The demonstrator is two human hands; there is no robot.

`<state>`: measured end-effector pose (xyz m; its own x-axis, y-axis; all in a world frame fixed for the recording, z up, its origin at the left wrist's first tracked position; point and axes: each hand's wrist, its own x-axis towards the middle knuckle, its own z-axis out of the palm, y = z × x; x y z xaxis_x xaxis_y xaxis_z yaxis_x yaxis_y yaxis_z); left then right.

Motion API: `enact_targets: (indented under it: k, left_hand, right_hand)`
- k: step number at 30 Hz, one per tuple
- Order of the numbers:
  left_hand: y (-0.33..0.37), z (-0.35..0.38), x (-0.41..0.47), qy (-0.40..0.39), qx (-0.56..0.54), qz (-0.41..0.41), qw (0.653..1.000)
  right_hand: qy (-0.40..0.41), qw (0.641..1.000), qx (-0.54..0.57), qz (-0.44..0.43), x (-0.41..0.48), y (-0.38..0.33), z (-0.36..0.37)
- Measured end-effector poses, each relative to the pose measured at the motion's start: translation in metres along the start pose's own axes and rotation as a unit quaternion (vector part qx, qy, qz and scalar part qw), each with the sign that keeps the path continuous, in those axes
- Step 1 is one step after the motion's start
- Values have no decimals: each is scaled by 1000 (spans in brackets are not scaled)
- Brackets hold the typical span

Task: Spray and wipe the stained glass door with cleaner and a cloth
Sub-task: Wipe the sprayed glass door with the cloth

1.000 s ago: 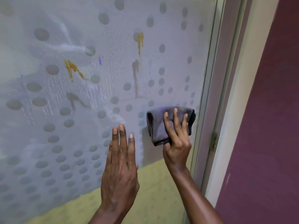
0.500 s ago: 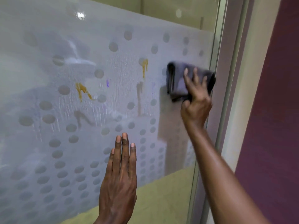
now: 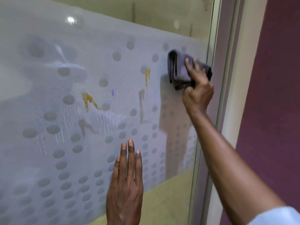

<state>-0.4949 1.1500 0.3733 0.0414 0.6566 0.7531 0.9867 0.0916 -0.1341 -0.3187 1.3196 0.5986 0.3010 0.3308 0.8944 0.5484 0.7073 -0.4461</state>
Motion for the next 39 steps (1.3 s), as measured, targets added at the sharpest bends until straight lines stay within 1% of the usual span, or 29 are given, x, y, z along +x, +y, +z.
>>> enact_targets:
  k: [2,5,7,10,13,15,18,21,24,26,27,28,29,31,33,34,35,36,37,39]
  left_hand:
    - [-2,2,0,8,-1,2,1000]
    - [-2,4,5,30,9,2,1000]
    - [-4,1,8,33,3,-2,999]
    - [-2,-4,9,16,2,-8,1000]
    - [0,-7,11,-1,32,-10,999]
    - [2,-8,12,-11,48,-18,999]
    - [9,-13,17,-65,59,-31,996]
    - [19,-20,22,-99,104,-41,989]
    - [24,-19,28,-116,128,-68,983]
    - [26,-18,33,-97,130,-93,982]
    - [27,-17,35,-102,116,-105,982]
    - [27,-17,36,-122,86,-107,983]
    - [29,-17,37,-123,62,-115,984]
    - [32,-17,41,-126,46,-128,983]
    - [34,-21,43,-137,66,-121,981]
    - [36,-22,42,-136,87,-114,980]
    - [38,-23,41,-140,92,-117,979]
    - [39,-23,41,-139,92,-118,979]
    - [40,-21,42,-133,86,-115,981]
    - [40,-17,41,-120,68,-115,984]
  right_hand:
    - [19,1000,4,8,30,-10,5]
    - [20,1000,-1,8,28,-12,9]
    - [12,1000,-16,-19,4,-7,9]
    - [-6,997,-39,-70,-57,8,9]
    - [-26,995,-50,-78,-121,21,7]
    - [-31,995,-56,-83,-135,28,6]
    - [-12,995,-53,-83,-94,28,7]
    - [15,999,-26,-32,-13,21,5]
    - [35,999,12,37,52,5,6]
    - [51,996,35,62,64,-8,9]
    - [51,996,44,61,61,-16,12]
    - [42,997,47,42,53,-23,14]
    - [25,999,47,3,41,-29,18]
    - [-13,992,33,-118,9,-40,24]
    - [-35,969,14,-244,-28,-48,29]
    - [-36,957,8,-288,-40,-49,29]
    - [-35,949,0,-313,-43,-47,29]
    - [-37,946,-10,-322,-38,-44,27]
    - [-44,950,-18,-309,-26,-41,25]
    - [-71,971,-12,-229,11,-37,18]
